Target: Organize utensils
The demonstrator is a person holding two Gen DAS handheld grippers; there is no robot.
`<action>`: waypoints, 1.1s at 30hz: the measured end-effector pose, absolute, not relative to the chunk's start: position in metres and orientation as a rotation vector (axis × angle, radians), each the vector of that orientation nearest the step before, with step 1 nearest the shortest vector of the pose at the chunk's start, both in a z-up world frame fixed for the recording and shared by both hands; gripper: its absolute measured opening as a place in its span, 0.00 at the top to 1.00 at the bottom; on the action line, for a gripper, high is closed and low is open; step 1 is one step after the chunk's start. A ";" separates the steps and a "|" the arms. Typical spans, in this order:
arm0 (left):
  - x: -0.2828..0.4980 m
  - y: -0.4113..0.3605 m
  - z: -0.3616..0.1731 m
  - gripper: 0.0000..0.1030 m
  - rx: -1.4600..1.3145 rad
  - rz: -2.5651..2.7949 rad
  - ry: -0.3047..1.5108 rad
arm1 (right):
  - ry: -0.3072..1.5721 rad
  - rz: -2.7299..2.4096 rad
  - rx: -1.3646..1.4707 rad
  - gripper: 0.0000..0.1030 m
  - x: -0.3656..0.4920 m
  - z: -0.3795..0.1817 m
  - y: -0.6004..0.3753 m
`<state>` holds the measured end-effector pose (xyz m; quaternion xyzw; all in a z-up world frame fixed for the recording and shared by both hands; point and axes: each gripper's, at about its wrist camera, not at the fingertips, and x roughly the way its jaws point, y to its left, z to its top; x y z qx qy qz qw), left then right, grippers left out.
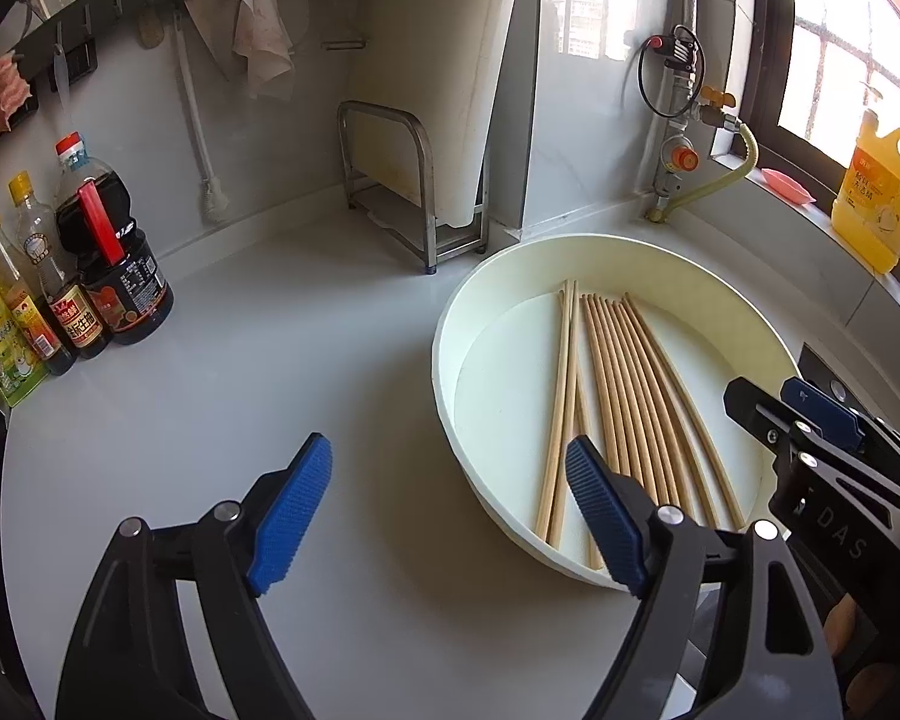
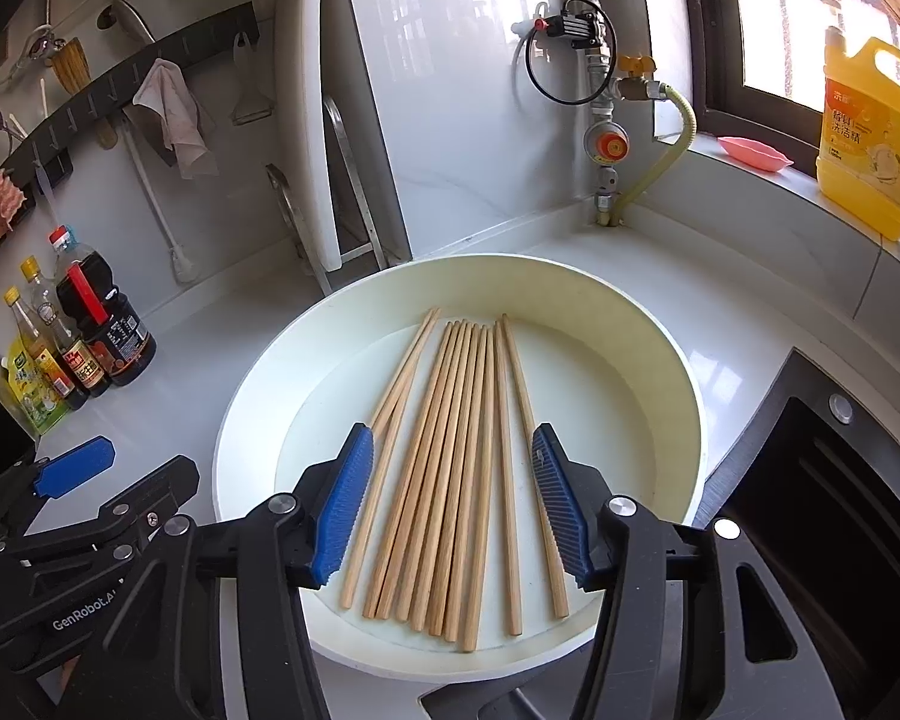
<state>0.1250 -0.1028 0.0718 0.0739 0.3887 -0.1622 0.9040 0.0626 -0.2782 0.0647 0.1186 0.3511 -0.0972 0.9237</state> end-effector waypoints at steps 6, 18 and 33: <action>0.123 -0.102 0.074 0.17 0.152 -0.319 0.792 | 0.725 -0.202 0.243 0.48 0.062 0.065 -0.278; 0.122 -0.100 0.076 0.15 0.167 -0.265 0.775 | 0.728 -0.208 0.225 0.48 0.062 0.066 -0.276; 0.124 -0.096 0.077 0.09 0.177 -0.197 0.767 | 0.732 -0.218 0.208 0.48 0.063 0.065 -0.273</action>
